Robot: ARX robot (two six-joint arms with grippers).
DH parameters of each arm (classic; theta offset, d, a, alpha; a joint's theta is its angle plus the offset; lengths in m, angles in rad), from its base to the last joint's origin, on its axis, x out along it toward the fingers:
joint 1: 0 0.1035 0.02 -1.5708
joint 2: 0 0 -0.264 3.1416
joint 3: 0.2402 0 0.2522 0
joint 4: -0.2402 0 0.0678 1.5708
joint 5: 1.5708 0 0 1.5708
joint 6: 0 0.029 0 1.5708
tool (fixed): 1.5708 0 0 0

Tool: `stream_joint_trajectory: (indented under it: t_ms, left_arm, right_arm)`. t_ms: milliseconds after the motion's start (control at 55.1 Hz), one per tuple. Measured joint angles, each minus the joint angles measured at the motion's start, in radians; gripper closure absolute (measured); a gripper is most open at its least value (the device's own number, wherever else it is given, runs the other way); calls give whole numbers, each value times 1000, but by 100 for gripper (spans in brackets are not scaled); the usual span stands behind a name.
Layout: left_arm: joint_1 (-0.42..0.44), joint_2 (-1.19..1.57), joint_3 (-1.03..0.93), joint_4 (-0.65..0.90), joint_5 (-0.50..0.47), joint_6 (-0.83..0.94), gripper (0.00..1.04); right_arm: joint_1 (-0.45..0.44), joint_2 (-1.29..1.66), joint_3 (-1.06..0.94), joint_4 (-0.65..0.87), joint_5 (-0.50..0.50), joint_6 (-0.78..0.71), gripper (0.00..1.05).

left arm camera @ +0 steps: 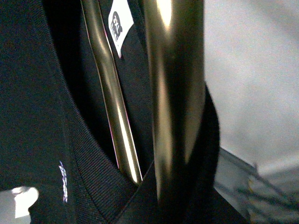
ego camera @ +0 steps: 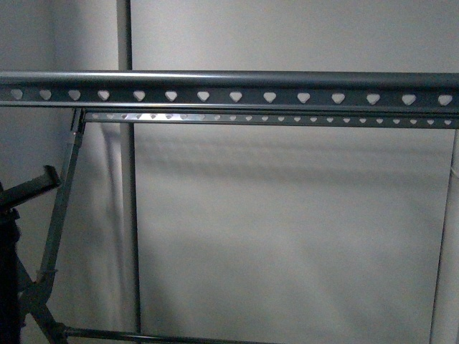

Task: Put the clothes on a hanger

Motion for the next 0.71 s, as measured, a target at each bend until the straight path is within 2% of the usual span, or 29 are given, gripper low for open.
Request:
stream_joint_trajectory:
  t_ms: [36,127,163,254,327,399,490,599,707]
  left_arm:
    - [-18,-61,-33,-14,94,42,99]
    - [-38,-129,-56,-64,241,116,99]
    - [-48,-160,-59,-116,335,170,99]
    - [-74,-248,-90,-290,614,402,99]
    - [-69,-279,-98,-432,760,599,99]
    - [-43,-256,-75,-501,863,728,99]
    - [-6,-192,-27,-513,971,878,99]
    - [43,-56,121,-594,1137,1204,99]
    - [40,30,256,-719,1172,1465,99]
  right_arm:
    - [0,0,0,0,0,0,7]
    - [0,0,0,0,0,0,7]
    - [0,0,0,0,0,0,7]
    - [0,0,0,0,0,0,7]
    - [0,0,0,0,0,0,7]
    - [0,0,0,0,0,0,7]
    - [0,0,0,0,0,0,7]
    - [0,0,0,0,0,0,7]
    - [0,0,0,0,0,0,7]
